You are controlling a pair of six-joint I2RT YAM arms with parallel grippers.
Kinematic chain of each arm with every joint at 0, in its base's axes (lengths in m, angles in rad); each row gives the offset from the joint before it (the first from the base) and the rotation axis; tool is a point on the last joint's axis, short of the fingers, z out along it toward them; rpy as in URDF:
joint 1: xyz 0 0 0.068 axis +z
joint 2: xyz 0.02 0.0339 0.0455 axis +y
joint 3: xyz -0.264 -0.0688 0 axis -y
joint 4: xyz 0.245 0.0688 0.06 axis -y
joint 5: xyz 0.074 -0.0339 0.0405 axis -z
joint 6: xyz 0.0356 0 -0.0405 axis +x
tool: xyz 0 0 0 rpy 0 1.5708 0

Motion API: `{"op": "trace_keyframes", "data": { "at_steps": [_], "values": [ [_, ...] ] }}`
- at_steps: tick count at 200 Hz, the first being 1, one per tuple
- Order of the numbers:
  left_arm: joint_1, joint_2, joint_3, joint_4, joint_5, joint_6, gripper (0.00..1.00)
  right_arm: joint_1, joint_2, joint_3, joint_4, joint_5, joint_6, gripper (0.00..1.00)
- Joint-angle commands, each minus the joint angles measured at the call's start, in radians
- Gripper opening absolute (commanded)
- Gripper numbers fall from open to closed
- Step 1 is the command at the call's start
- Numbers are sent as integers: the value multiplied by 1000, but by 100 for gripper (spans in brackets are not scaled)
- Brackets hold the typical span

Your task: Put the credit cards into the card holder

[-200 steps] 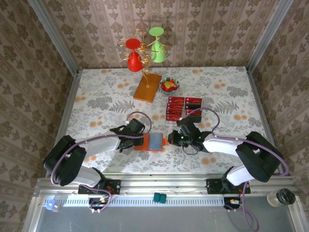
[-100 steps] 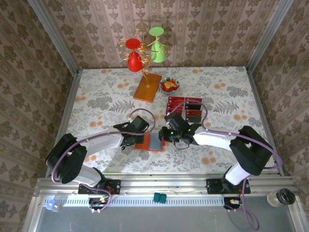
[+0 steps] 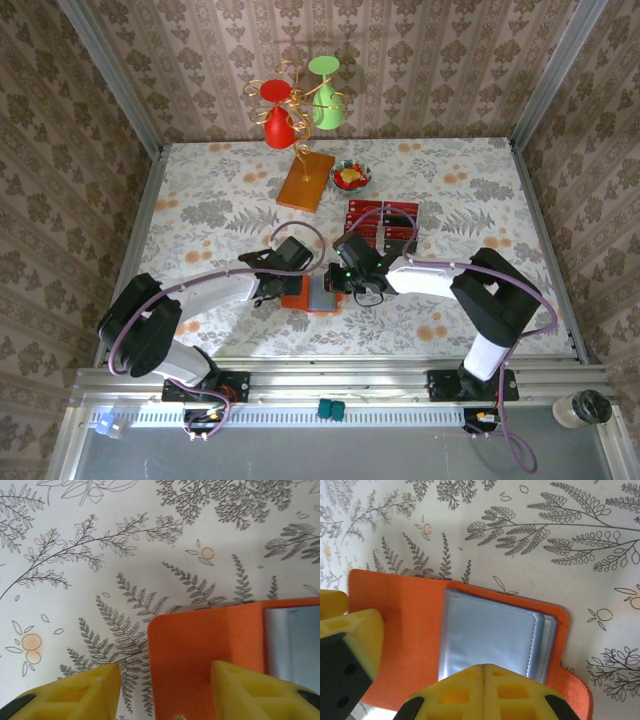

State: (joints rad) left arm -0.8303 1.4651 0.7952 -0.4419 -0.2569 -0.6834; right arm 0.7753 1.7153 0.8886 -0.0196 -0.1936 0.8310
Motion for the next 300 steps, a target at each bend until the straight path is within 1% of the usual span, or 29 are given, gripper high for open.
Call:
{"op": "trace_keyframes", "data": {
  "at_steps": [1,47,78,112,166,205,227,256,300],
  "values": [
    [-9,-25,27,-28,44,-38,52,-3,19,29,-28,11,-24,0],
    [-25,-17,-20,41,56,-40,55,-21,27,30,-37,8,-38,0],
    [-31,-30,-103,180,60,0,60,-28,38,26,-37,0,-45,0],
    [-28,-83,-203,308,58,34,65,-30,63,33,-31,-37,-53,0],
    [-14,-203,-327,469,77,38,71,-29,89,33,-19,-68,-47,0],
    [-6,-226,-350,518,108,53,74,-21,106,32,21,-95,-13,0],
    [-5,-209,-347,533,131,57,74,-14,114,36,31,-102,-1,0],
    [-5,-172,-346,534,137,64,74,-14,112,31,42,-101,12,0],
    [-5,-120,-347,526,130,78,70,-14,108,10,73,-107,35,0]
  ]
}}
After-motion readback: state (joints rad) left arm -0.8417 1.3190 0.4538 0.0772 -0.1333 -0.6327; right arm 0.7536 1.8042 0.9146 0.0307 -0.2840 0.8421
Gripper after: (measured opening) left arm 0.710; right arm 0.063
